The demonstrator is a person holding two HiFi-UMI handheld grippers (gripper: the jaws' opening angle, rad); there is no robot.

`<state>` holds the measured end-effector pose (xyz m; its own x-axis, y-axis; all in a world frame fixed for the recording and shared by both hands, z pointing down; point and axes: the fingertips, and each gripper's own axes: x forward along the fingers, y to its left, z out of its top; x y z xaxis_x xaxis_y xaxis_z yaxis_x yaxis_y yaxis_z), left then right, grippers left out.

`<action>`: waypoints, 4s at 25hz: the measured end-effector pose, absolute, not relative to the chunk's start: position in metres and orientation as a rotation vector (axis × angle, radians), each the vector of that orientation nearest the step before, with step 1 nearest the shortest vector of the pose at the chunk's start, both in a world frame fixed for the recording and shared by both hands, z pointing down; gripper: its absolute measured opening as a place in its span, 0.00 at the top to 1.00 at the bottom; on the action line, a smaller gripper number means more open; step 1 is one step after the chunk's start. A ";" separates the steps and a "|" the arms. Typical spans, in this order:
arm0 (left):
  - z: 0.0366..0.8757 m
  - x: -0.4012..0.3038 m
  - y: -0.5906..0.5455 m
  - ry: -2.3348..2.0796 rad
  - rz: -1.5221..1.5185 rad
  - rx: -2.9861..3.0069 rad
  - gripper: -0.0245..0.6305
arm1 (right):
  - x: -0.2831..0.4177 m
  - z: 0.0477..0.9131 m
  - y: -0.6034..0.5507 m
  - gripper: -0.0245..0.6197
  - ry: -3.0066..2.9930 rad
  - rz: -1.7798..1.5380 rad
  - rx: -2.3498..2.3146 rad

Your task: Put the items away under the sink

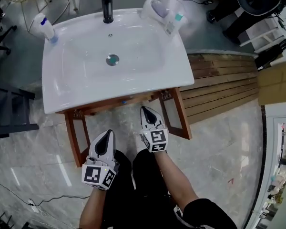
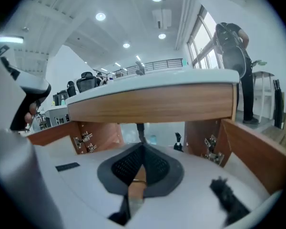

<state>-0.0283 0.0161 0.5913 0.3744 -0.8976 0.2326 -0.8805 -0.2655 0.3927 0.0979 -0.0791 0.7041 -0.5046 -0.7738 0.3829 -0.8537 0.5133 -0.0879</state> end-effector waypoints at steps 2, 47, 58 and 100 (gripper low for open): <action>0.572 -0.031 0.019 -1.539 -0.038 2.161 0.95 | 0.098 0.683 -0.070 0.94 -2.450 0.411 1.350; 0.266 0.013 0.142 -1.610 -0.028 2.254 0.95 | 0.106 0.314 0.116 0.94 -2.661 0.355 1.230; 0.252 0.021 0.140 -1.660 -0.055 2.261 0.95 | 0.116 0.306 0.119 0.94 -2.693 0.347 1.217; 0.231 -0.186 0.053 -1.846 -0.153 2.200 0.95 | -0.093 0.290 0.009 0.94 -2.848 0.249 1.010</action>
